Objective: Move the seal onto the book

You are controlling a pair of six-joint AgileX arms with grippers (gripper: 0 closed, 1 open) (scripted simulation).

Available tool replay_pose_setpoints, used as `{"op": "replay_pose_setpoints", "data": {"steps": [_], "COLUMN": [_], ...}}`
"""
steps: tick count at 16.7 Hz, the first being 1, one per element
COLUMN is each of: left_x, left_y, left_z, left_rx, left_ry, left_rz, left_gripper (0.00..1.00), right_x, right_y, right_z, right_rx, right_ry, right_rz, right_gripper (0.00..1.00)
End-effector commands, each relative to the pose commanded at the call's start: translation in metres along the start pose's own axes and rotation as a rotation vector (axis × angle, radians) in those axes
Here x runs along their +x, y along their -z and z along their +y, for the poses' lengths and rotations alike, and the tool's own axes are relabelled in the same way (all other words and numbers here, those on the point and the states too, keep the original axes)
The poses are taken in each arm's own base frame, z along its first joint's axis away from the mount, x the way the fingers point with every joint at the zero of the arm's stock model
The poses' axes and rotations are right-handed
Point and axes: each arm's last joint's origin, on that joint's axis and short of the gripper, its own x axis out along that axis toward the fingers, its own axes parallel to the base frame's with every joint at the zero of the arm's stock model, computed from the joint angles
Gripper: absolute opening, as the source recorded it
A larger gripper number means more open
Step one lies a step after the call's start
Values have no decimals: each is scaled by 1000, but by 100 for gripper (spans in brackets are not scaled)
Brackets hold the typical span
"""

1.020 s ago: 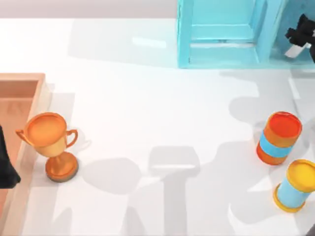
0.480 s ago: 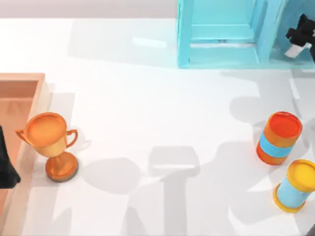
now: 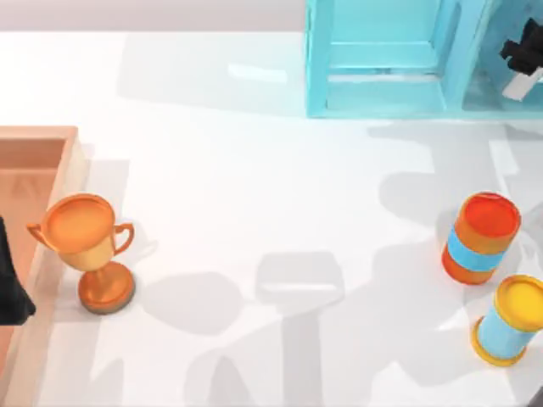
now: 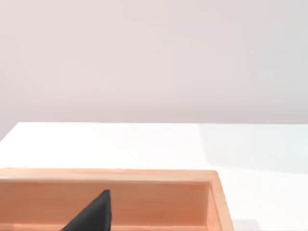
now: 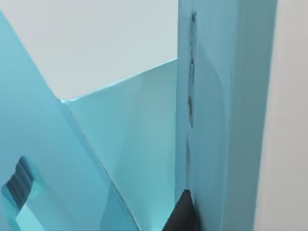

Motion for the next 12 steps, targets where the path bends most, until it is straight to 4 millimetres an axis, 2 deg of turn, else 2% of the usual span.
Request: {"op": "replay_pose_setpoints", "data": {"steps": [2, 4, 8, 10, 12], "left_x": [0, 0, 0, 0, 0], "left_y": [0, 0, 0, 0, 0], "left_z": [0, 0, 0, 0, 0], "left_rx": [0, 0, 0, 0, 0], "left_ry": [0, 0, 0, 0, 0], "left_rz": [0, 0, 0, 0, 0], "left_gripper": [100, 100, 100, 100, 100], "right_x": [-15, -37, -104, -139, -167], "right_y": [-24, -56, -124, -142, -149], "right_z": [12, 28, 60, 68, 70], "right_rx": [-4, -9, -15, -13, -8], "right_ry": [-3, -14, -43, -46, -35], "right_rz": [16, 14, -31, -41, -38], "right_gripper": [0, 0, 0, 0, 0]}}
